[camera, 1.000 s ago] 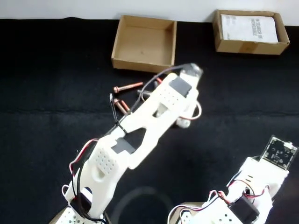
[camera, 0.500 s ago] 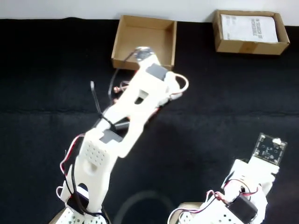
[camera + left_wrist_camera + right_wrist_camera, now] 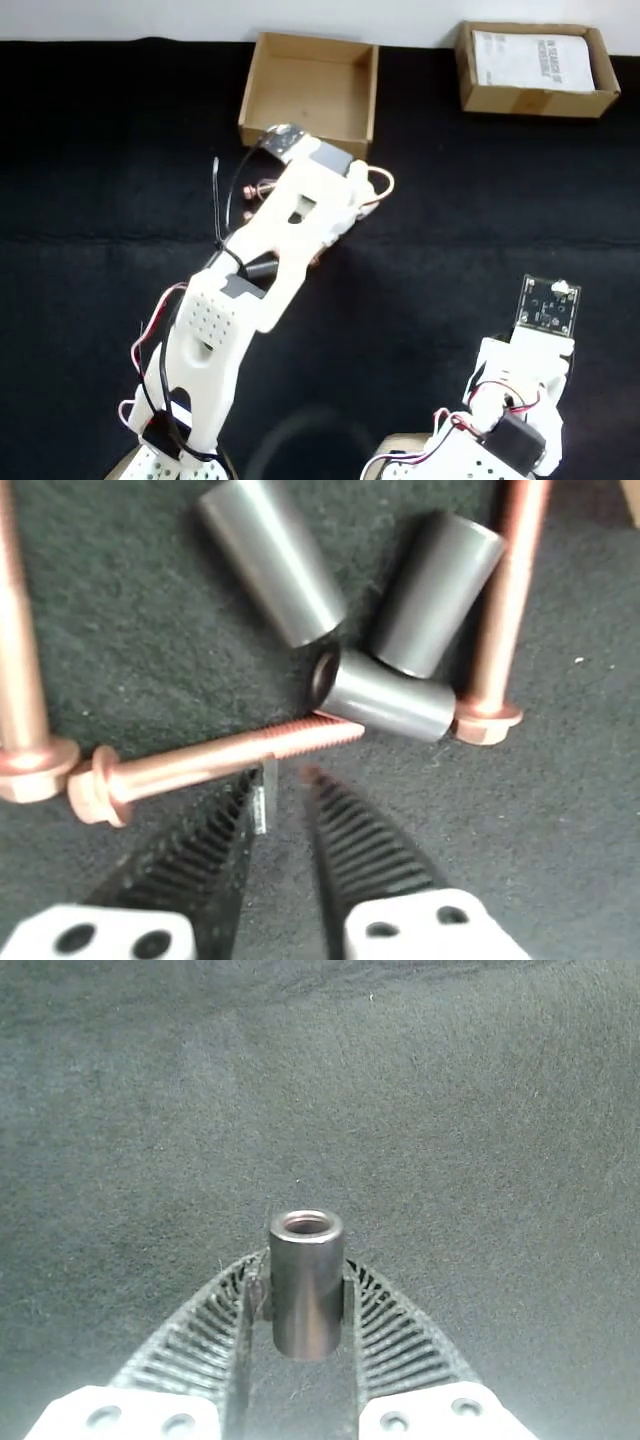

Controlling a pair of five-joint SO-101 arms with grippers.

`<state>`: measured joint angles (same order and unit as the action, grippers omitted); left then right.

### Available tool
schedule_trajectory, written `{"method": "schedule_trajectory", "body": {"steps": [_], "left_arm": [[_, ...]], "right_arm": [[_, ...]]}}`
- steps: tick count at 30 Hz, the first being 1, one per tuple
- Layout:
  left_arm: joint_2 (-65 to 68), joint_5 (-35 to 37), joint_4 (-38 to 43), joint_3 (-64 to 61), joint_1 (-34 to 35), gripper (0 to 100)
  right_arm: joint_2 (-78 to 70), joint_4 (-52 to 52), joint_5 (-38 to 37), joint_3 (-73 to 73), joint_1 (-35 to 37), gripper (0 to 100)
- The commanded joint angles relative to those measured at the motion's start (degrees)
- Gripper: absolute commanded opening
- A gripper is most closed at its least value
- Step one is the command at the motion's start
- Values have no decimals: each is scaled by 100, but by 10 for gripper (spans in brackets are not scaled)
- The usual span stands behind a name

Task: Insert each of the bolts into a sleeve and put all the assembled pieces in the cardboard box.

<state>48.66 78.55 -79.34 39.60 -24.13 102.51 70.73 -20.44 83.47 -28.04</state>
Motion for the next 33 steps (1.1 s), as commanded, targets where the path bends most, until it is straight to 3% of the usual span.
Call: {"method": "schedule_trajectory", "body": {"steps": [1,4,11,19,28,33], "left_arm": [[-4,35,-132,180,31,229],[-13,35,-299,180,-57,281],[-84,70,-1134,180,-119,284],[-119,273,-1178,180,242,284],[-57,281,-1011,576,1156,284],[-57,299,-976,523,1200,284]], "right_arm": [[-13,22,-53,-40,40,6],[-13,13,-62,-31,48,6],[-13,13,-176,-31,57,7],[-13,40,-176,-22,66,7],[-13,40,-176,-22,66,7],[-13,40,-167,-22,66,7]]}}
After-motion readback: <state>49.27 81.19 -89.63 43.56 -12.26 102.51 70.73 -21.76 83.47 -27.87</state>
